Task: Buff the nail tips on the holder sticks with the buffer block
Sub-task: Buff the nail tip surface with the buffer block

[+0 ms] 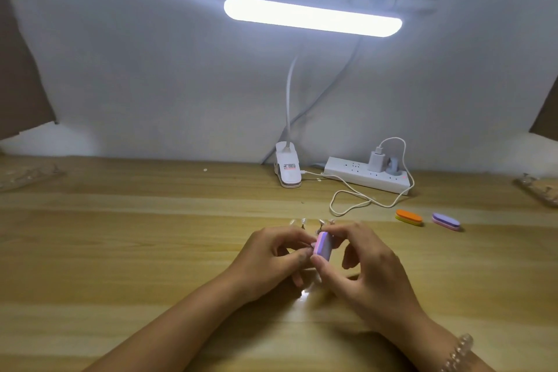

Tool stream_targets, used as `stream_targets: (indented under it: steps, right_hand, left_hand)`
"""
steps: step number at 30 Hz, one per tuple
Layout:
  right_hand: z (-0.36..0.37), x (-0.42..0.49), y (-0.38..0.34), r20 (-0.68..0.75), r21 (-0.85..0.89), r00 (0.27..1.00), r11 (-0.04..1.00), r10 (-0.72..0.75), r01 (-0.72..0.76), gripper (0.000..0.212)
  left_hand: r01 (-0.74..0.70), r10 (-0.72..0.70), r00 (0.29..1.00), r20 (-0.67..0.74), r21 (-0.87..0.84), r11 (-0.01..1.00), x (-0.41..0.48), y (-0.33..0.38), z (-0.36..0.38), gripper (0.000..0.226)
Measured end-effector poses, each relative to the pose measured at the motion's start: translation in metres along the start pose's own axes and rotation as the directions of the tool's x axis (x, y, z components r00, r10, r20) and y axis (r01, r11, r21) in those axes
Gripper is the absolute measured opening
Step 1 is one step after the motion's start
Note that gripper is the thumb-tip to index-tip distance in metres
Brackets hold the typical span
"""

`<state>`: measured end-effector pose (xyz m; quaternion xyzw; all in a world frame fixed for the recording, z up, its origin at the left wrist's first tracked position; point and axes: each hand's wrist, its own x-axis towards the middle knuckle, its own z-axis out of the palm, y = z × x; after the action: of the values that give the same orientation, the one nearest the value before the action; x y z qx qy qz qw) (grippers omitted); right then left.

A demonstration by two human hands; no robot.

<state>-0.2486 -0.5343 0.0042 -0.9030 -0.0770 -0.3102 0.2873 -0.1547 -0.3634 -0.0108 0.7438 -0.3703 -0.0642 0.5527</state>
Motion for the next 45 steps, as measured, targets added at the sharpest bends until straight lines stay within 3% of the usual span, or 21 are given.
stream_targets:
  steps: [4,9,13,18,21,25,27,30,32,36,39,41,45]
  right_hand:
    - [-0.002,0.001,0.004,-0.022,0.033,0.999,0.999,0.042,-0.041,0.034]
    - [0.002,0.001,0.002,0.047,0.023,0.999,1.000,0.007,-0.008,0.035]
    - [-0.002,0.004,0.010,-0.064,0.109,0.993,0.990,0.098,-0.090,0.025]
    - [0.002,0.002,0.003,0.065,0.120,0.998,0.993,0.012,-0.020,0.033]
    - [0.002,0.005,0.011,0.025,0.116,0.996,0.990,0.082,-0.085,0.029]
    - [0.001,0.002,0.006,0.046,0.068,0.999,0.998,-0.012,0.009,0.037]
    - [0.003,0.003,0.006,0.066,0.089,0.998,0.996,0.007,-0.013,0.040]
    - [0.000,0.007,0.012,0.018,0.135,0.996,0.987,0.091,-0.092,0.042]
    - [-0.001,0.006,0.011,-0.040,0.117,0.997,0.991,0.065,-0.060,0.036]
    - [0.003,0.003,0.005,0.065,0.091,0.998,0.996,0.002,-0.008,0.039]
    - [0.001,0.007,0.012,0.027,0.134,0.996,0.987,0.083,-0.086,0.044]
    - [0.001,0.005,0.012,-0.019,0.110,0.999,0.993,0.046,-0.044,0.038]
    - [0.006,0.004,0.007,0.057,0.036,0.998,0.999,-0.014,0.012,0.033]
  left_hand:
    - [-0.014,0.014,1.000,0.007,-0.019,1.000,0.000,-0.001,0.001,0.012]
    - [-0.021,0.021,1.000,0.008,-0.015,1.000,0.000,-0.001,0.001,0.011]
    - [-0.014,0.014,1.000,-0.014,-0.012,1.000,0.000,0.001,0.001,0.011]
    - [-0.020,0.021,1.000,-0.023,0.031,0.999,0.000,0.001,0.001,0.012]
    - [-0.009,0.009,0.999,-0.032,0.026,1.000,0.001,0.001,0.000,0.006]
    - [-0.002,0.002,1.000,-0.026,-0.001,1.000,0.000,0.002,0.001,0.011]
    - [0.004,-0.004,1.000,-0.026,-0.003,1.000,0.000,0.002,0.000,0.011]
    - [0.006,-0.006,1.000,-0.030,-0.001,1.000,-0.001,0.003,0.000,0.007]
    - [0.021,-0.022,0.999,-0.031,-0.014,1.000,0.000,0.004,0.001,0.010]
    - [0.053,-0.055,0.998,-0.033,-0.046,0.998,0.001,0.002,-0.001,0.010]
    - [0.052,-0.054,0.998,-0.028,-0.051,0.997,0.001,0.002,0.000,0.011]
    - [0.055,-0.056,0.998,-0.015,-0.071,0.996,0.001,0.003,0.000,0.008]
    - [0.072,-0.073,0.997,-0.010,-0.088,0.994,0.001,0.002,-0.001,0.010]
